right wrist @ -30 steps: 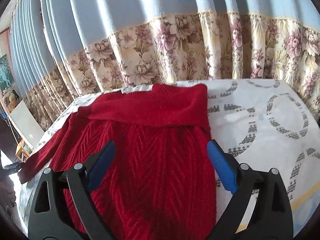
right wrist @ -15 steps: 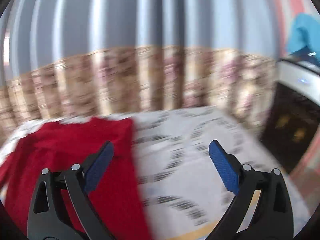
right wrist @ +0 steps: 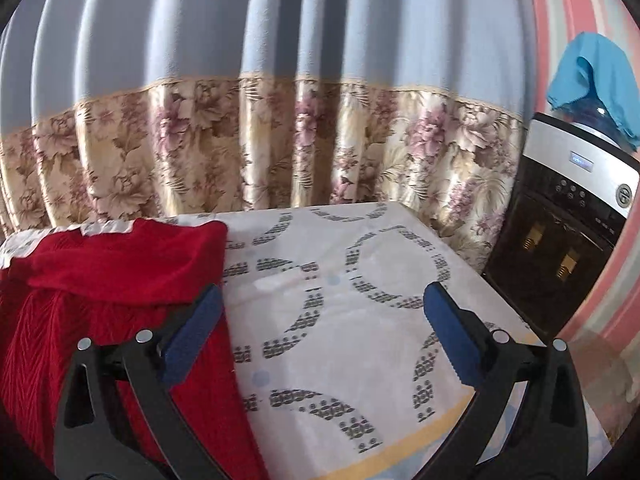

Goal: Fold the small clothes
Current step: 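Move the left gripper back over the sweater body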

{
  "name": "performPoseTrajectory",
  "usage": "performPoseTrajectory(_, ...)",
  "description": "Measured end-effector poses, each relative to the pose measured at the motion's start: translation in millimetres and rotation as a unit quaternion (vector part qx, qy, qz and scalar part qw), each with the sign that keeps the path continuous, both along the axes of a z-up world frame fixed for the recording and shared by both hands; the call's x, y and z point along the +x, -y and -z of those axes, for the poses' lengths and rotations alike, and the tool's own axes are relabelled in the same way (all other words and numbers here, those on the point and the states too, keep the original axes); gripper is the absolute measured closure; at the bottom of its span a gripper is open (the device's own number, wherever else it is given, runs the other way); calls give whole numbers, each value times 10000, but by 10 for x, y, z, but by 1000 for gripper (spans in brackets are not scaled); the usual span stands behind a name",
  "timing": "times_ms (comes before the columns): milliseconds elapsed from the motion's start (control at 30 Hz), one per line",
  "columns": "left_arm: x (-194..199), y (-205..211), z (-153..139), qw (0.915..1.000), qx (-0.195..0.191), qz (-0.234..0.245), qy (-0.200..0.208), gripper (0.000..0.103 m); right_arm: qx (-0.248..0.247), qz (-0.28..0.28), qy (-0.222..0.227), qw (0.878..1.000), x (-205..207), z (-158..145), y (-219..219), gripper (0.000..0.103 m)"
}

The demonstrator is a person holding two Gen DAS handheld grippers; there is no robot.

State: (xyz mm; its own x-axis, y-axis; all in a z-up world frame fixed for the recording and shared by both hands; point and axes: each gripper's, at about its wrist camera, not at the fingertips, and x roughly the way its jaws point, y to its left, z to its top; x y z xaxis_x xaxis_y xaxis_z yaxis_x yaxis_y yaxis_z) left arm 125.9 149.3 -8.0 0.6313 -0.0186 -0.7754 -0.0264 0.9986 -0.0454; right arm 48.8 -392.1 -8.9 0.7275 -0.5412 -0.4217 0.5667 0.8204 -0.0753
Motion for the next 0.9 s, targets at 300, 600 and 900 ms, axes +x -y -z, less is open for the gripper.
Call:
performPoseTrajectory(300, 575, 1136, -957, 9880, -859, 1220, 408, 97, 87, -157, -35, 9998, 32, 15, -5, 3)
performPoseTrajectory(600, 1342, 2866, -770, 9719, -977, 2139, 32, 97, 286, -150, -231, 9992, 127, 144, 112, 3)
performPoseTrajectory(900, 1470, 3701, -224, 9756, -381, 2161, 108, 93, 331, -130, -329, 9988, 183, 228, 256, 3)
